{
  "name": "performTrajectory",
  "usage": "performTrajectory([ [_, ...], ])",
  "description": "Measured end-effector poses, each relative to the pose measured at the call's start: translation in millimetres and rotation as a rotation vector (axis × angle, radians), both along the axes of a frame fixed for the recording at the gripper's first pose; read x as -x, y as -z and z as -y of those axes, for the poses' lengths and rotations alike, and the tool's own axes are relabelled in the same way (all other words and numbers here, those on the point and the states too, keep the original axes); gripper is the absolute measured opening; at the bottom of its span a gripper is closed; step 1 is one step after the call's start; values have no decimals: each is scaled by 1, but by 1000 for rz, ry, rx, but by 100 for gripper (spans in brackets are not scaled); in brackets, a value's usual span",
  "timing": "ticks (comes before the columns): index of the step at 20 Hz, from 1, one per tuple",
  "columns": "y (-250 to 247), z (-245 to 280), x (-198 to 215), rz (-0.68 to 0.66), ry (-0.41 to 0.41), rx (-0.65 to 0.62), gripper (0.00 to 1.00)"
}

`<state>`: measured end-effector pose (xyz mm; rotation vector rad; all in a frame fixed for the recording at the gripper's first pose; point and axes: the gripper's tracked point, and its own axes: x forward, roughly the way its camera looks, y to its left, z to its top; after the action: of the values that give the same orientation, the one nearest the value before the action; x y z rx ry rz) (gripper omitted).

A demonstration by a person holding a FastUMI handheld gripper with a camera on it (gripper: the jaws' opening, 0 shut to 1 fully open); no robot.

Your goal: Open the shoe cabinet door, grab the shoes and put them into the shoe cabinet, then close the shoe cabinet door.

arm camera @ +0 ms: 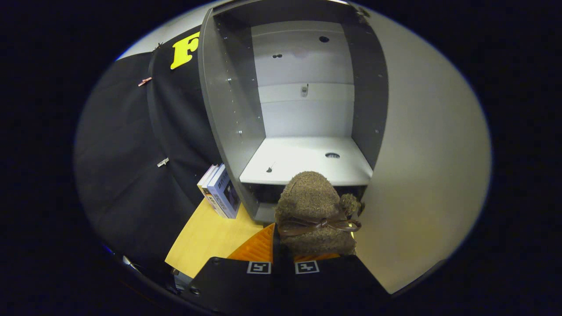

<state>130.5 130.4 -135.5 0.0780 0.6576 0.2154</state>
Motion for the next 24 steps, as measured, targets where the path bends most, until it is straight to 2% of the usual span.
performTrajectory([
  [3,-7,-6,-55,-3,20,-10,5],
  [10,22,-14,-162,-30,26,70,5],
  [15,47,-19,-240,-48,75,63,5],
  [20,86,-16,-276,-93,99,115,5],
  [24,97,-16,-287,-92,116,138,5],
])
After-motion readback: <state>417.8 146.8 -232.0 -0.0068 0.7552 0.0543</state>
